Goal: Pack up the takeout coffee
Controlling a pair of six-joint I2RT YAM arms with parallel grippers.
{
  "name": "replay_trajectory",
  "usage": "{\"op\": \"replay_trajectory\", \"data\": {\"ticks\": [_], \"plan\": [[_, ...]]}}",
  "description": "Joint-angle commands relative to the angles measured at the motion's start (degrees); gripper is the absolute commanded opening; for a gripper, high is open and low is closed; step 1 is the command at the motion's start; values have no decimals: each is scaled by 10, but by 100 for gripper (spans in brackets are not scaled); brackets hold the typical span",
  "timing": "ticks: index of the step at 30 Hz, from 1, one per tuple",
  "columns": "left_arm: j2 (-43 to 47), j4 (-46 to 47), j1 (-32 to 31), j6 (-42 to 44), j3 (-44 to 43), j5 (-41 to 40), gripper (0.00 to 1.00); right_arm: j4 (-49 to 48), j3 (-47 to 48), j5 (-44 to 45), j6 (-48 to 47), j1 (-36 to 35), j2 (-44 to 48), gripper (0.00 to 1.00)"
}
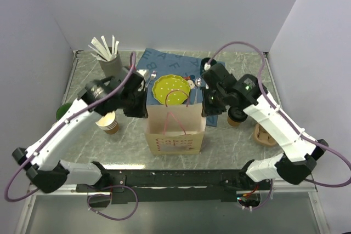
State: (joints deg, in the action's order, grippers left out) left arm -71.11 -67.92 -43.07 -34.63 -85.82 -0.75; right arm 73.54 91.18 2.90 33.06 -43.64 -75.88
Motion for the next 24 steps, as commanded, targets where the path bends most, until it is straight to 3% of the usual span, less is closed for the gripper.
{"op": "replay_trajectory", "data": {"ticks": [1,2,3,4,5,7,16,21,23,24], "plan": [[-81,-110,0,-24,-301,43,1,101,198,-26,-1,-3,-49,0],[-89,-109,-3,-39,-332,52,1,165,303,-26,5,-7,-63,0],[-47,-100,-3,-58,-306,35,1,158,291,-26,18,-10,-54,0],[-20,-51,-2,-62,-160,44,1,126,239,-50,23,-8,-33,0],[0,-32,3,-68,-90,64,1,38,104,-58,24,-4,10,0],[28,8,6,-77,20,91,1,-20,14,-69,26,0,36,0],[40,34,6,-71,10,56,2,-109,-46,-39,-11,0,57,0],[60,52,6,-70,-15,52,3,-114,-6,-30,-27,0,70,0],[90,74,6,-69,-3,56,10,-167,-47,-46,-39,0,106,0],[104,101,6,-69,24,65,24,-188,-71,-53,-41,-1,122,0]]}}
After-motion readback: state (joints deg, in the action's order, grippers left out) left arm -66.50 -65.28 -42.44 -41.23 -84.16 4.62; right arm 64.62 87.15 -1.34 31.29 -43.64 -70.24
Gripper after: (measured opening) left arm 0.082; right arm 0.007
